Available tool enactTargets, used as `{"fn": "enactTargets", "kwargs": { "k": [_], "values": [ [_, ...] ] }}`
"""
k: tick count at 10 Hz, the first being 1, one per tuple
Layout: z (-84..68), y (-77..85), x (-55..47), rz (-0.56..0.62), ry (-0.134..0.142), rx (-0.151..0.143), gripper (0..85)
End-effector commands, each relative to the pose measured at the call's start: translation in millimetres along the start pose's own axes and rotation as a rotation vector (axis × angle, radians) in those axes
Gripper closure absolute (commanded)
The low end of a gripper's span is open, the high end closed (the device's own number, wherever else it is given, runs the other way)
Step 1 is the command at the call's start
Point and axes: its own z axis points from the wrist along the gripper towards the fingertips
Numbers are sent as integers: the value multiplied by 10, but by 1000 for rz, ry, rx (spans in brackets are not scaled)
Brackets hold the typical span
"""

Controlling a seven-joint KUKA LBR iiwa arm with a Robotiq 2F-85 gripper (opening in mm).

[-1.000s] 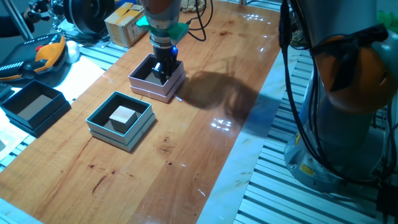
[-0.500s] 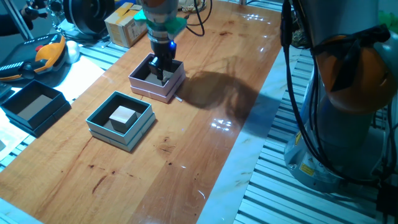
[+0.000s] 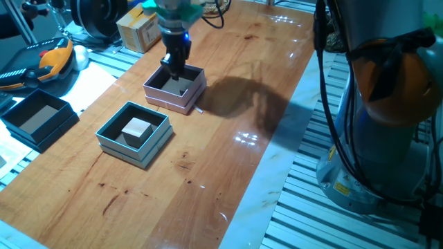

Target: Move an object from one box to another

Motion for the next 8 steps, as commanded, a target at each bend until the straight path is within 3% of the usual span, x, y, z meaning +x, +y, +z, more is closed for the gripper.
{"fn": "enactTargets", "kwargs": {
  "k": [1, 4, 8],
  "values": [
    [-74, 53, -20, -4, 11, 2, 850],
    [-249, 285, -76, -7, 9, 12, 850],
    [-414, 763, -97, 13, -41, 39, 850]
  ]
}}
